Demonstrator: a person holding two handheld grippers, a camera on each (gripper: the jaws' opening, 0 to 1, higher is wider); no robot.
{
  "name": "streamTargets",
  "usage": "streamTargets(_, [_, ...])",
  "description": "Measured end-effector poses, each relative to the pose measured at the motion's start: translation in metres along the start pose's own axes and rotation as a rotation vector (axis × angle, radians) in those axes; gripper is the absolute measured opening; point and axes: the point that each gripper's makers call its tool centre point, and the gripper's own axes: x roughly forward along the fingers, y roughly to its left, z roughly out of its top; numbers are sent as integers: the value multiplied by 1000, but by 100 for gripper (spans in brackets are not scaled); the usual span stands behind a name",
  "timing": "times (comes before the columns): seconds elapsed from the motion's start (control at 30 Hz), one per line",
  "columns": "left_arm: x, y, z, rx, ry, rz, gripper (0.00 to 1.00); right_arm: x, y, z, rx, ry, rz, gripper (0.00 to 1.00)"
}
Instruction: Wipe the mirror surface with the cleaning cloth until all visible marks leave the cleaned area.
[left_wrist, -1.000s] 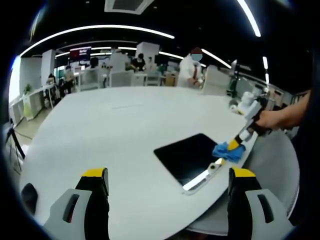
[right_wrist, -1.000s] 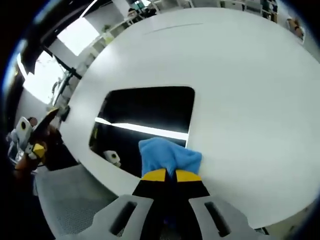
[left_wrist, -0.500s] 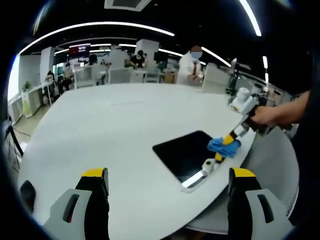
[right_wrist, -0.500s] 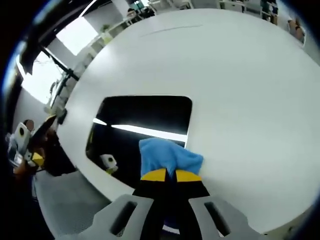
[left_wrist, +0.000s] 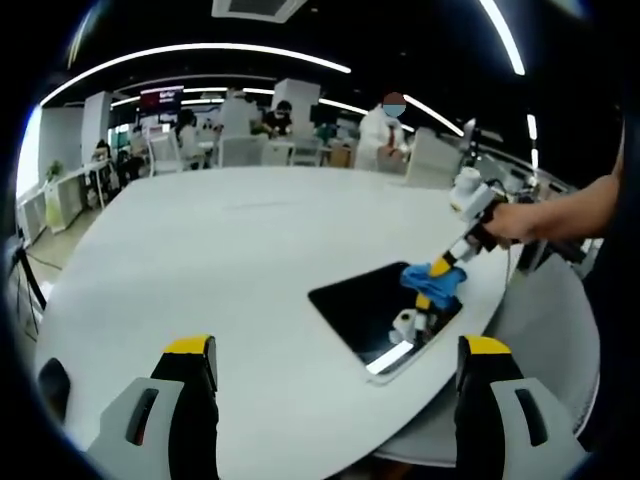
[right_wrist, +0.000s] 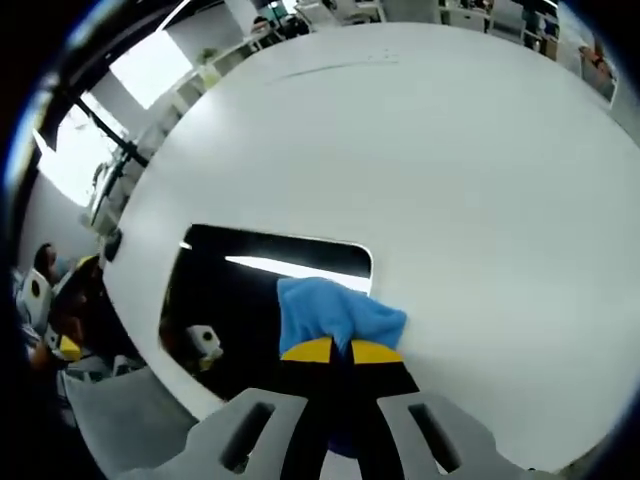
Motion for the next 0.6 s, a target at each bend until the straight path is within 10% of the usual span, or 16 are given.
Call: streamTargets(0.6, [0, 6, 0, -8, 0, 2, 100, 16, -9, 45, -13, -17, -39, 0])
